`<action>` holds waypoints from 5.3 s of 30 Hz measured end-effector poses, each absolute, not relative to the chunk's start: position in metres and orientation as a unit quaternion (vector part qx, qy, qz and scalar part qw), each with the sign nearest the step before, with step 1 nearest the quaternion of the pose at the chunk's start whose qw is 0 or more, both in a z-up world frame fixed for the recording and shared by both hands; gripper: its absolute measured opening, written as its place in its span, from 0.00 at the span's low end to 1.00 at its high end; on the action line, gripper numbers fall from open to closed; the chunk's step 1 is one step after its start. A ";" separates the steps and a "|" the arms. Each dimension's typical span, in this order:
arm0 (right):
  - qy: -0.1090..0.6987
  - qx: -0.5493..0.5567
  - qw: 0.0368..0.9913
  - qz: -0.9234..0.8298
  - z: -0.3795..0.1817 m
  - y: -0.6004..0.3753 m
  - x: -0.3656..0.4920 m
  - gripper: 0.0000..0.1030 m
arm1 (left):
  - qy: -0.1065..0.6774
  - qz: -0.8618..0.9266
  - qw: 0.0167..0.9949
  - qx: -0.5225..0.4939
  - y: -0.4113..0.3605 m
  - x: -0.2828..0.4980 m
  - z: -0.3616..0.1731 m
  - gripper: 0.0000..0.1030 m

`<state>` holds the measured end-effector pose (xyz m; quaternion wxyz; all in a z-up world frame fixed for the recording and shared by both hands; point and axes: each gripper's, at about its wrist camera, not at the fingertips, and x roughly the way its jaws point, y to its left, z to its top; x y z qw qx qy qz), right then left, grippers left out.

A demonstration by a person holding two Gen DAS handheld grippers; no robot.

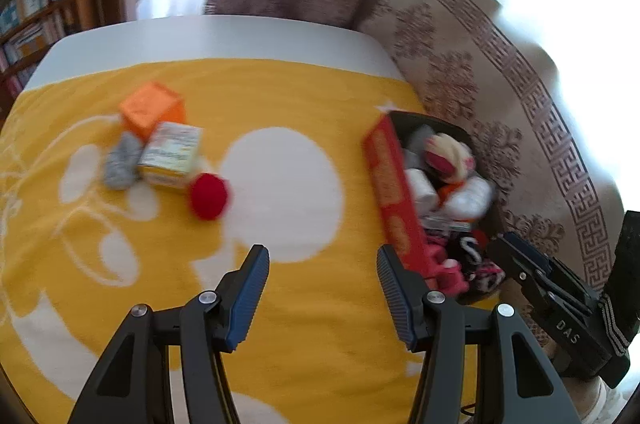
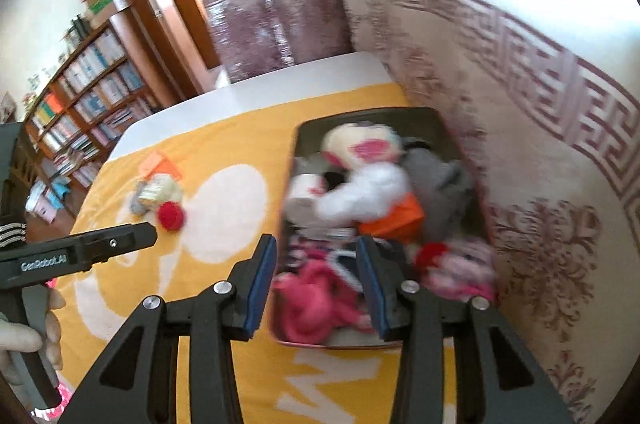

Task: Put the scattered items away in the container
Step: 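Withdraw both grippers from the box back over the grey sock and block, then lower the left gripper onto the grey sock and close it, then grasp the red pompom with the right gripper while the left holds the sock, then carry the grey sock and red pompom into the box and open both grippers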

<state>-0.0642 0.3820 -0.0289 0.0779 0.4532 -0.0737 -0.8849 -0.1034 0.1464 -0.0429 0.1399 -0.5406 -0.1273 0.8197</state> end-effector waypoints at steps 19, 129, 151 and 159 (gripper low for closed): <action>-0.049 0.507 0.144 -0.848 -0.050 0.267 -0.095 0.48 | -0.167 0.814 0.064 -0.552 0.014 -0.125 -0.075 0.55; 0.017 0.519 0.178 -0.836 -0.067 0.225 -0.124 0.38 | -0.105 0.822 0.043 -0.558 0.044 -0.147 -0.088 0.45; -0.053 0.474 0.075 -0.876 -0.019 0.377 -0.068 0.38 | -0.062 0.822 0.176 -0.538 0.206 -0.128 -0.052 0.45; -0.077 0.466 0.023 -0.881 -0.014 0.432 -0.055 0.38 | -0.038 0.816 0.239 -0.524 0.262 -0.117 -0.036 0.45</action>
